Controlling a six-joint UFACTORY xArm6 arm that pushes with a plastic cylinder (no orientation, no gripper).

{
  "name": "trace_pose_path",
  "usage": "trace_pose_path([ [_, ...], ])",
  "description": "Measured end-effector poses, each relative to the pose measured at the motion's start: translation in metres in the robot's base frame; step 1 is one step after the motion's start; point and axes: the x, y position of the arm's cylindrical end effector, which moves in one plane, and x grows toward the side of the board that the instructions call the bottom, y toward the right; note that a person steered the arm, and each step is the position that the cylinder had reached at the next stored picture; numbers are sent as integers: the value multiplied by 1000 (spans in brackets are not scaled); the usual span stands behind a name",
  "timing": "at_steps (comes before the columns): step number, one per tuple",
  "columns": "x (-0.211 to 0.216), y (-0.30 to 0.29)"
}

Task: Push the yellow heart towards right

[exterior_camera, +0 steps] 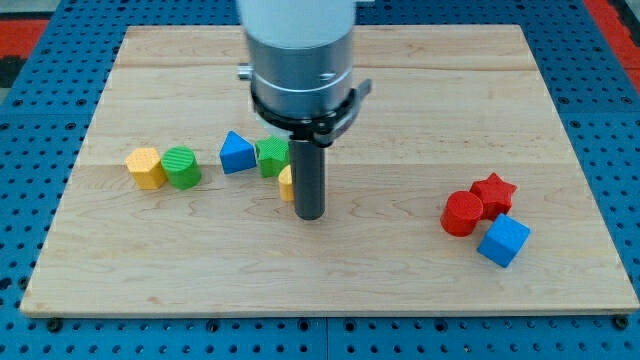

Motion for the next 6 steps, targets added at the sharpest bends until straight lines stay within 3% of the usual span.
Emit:
trace_pose_path([
  [1,-4,-74],
  [2,-23,-51],
  [3,-14,52],
  [4,-5,90],
  [5,-35,27],
  [6,-53,61],
])
